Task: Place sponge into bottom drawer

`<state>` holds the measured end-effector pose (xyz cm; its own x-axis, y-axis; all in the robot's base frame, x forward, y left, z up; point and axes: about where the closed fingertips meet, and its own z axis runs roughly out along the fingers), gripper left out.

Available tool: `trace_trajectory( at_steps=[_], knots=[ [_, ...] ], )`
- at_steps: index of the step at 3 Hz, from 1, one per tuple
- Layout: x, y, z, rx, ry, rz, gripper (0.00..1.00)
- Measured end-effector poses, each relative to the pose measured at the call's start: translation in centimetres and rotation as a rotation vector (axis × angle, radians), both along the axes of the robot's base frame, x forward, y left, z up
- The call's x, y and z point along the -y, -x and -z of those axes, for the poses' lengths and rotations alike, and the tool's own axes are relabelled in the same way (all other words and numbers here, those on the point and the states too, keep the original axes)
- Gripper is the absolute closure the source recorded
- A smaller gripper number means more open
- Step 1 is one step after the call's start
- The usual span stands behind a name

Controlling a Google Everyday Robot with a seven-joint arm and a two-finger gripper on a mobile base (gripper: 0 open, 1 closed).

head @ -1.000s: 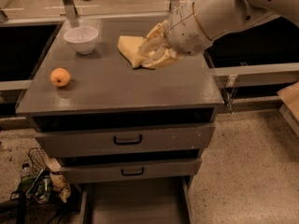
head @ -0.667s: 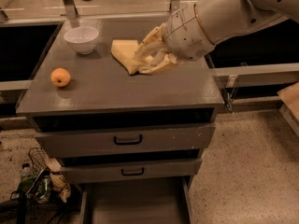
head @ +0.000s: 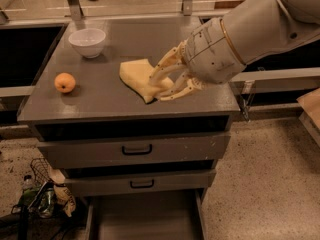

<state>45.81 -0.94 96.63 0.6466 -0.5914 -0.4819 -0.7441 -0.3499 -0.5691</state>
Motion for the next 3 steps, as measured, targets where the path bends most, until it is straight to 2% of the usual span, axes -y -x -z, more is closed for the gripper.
trace_trajectory(
  at_steps=[1,2,3],
  knots=[
    [-0.9,-0.2,0.7,-0.005,-0.005,-0.01,1.0],
    [-2.0,0.9,2.0,-0.008,-0.022,-0.02,1.0],
    [-2.5,3.1,4.5,-0.032,-0.043,-0.024,1.0]
  ],
)
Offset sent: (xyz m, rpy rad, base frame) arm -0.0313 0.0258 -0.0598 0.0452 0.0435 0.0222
